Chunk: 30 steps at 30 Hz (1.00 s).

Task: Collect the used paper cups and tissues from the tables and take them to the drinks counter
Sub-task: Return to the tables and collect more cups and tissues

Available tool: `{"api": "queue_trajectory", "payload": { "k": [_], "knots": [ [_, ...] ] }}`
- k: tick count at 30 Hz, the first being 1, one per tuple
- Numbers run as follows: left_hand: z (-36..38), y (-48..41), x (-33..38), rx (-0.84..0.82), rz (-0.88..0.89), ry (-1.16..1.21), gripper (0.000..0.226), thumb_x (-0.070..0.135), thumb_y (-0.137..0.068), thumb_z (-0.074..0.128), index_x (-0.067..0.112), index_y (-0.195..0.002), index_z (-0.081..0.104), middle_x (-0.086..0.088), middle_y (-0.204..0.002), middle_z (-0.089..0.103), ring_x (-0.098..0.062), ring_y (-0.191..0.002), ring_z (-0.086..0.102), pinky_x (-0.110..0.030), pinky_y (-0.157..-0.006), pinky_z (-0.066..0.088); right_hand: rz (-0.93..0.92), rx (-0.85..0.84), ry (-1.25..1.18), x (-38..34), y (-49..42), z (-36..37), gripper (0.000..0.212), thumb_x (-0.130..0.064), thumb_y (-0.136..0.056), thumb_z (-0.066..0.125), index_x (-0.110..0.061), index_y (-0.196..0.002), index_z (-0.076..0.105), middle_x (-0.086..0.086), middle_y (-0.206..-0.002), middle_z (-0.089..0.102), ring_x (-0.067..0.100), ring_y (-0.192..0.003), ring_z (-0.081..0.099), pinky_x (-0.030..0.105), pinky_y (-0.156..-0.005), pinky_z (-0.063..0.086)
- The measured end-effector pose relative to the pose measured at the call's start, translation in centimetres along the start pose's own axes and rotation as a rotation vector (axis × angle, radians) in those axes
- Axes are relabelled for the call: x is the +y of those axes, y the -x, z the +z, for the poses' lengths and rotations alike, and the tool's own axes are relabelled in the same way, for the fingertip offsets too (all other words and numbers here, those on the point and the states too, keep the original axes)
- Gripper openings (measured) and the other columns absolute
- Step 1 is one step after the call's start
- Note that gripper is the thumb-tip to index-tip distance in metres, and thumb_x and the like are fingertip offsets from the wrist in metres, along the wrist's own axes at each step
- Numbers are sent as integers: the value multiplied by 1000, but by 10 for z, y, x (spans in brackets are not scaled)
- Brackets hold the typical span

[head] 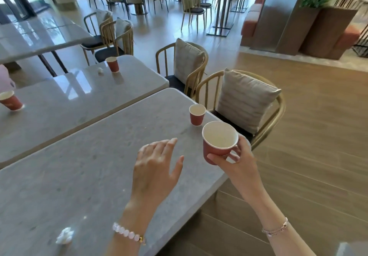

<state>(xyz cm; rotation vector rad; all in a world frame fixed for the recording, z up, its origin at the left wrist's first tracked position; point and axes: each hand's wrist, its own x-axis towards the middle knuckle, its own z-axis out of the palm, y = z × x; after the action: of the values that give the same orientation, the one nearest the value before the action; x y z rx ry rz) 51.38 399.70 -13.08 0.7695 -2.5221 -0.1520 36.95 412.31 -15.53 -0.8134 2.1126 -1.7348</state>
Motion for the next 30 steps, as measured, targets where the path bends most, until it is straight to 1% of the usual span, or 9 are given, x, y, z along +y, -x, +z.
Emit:
{"api": "queue_trajectory", "payload": {
  "k": [3, 6, 11, 12, 20, 23, 26, 28, 30],
  "knots": [
    [13, -11, 15, 24, 23, 1, 42, 30, -75, 71, 8, -111, 66, -10, -103, 71, -32, -92, 67, -47, -81, 52, 22, 11, -7, 8, -9, -20, 74, -16, -65, 85, -18, -128, 46, -8, -123, 56, 6, -111, 54, 2, -80, 44],
    [27, -22, 22, 21, 46, -5, 43, 30, -75, 71, 9, -112, 65, -10, -103, 70, -32, -92, 67, -47, -81, 52, 24, 27, 11, 14, -18, -33, 75, -14, -65, 85, -15, -129, 45, -2, -126, 56, 9, -112, 53, 3, -80, 45],
    [55, -42, 31, -1, 81, 12, 43, 32, -76, 71, 11, -113, 65, -7, -104, 70, -28, -92, 66, -44, -82, 52, 53, 60, -2, 25, -38, -46, 76, -10, -67, 84, -13, -131, 45, 4, -130, 54, 18, -118, 53, 22, -93, 47],
    [61, -47, 32, -2, 86, 16, 43, 32, -77, 71, 11, -114, 64, -7, -104, 70, -28, -93, 66, -44, -83, 52, 57, 62, -1, 27, -43, -49, 75, -10, -67, 84, -13, -131, 45, 4, -130, 55, 18, -118, 53, 22, -93, 47],
    [108, -96, 33, 4, 82, 60, 38, 31, -82, 67, 11, -115, 64, -6, -105, 69, -28, -94, 65, -44, -85, 50, 61, 40, 6, 49, -104, -57, 71, -11, -67, 84, -16, -127, 47, -1, -123, 58, 13, -113, 55, 8, -86, 45],
    [125, -119, 26, 12, 38, 62, 39, 33, -80, 61, 11, -112, 65, -4, -101, 70, -28, -91, 65, -43, -84, 50, 52, 7, 19, 53, -137, -51, 69, -11, -67, 84, -18, -125, 47, -3, -122, 58, 10, -112, 55, 9, -87, 46],
    [139, -137, 20, -12, -6, 59, 39, 33, -78, 59, 12, -111, 66, -3, -100, 70, -27, -90, 65, -42, -83, 50, 45, -29, 18, 57, -165, -42, 69, -11, -67, 84, -24, -123, 46, -7, -120, 58, 8, -112, 55, 11, -88, 47],
    [148, -146, 16, -28, -20, 56, 38, 32, -79, 62, 12, -111, 66, -3, -100, 70, -26, -90, 65, -41, -83, 50, 51, -48, 7, 61, -179, -38, 68, -11, -67, 84, -21, -123, 47, -6, -120, 58, 8, -112, 55, 16, -90, 48],
    [157, -153, 13, -42, -32, 61, 37, 28, -79, 69, 12, -112, 65, -2, -100, 69, -26, -92, 65, -42, -84, 49, 56, -67, -3, 66, -190, -35, 70, -11, -66, 84, -20, -125, 47, -6, -121, 58, 7, -112, 55, 19, -92, 48]
  ]
}}
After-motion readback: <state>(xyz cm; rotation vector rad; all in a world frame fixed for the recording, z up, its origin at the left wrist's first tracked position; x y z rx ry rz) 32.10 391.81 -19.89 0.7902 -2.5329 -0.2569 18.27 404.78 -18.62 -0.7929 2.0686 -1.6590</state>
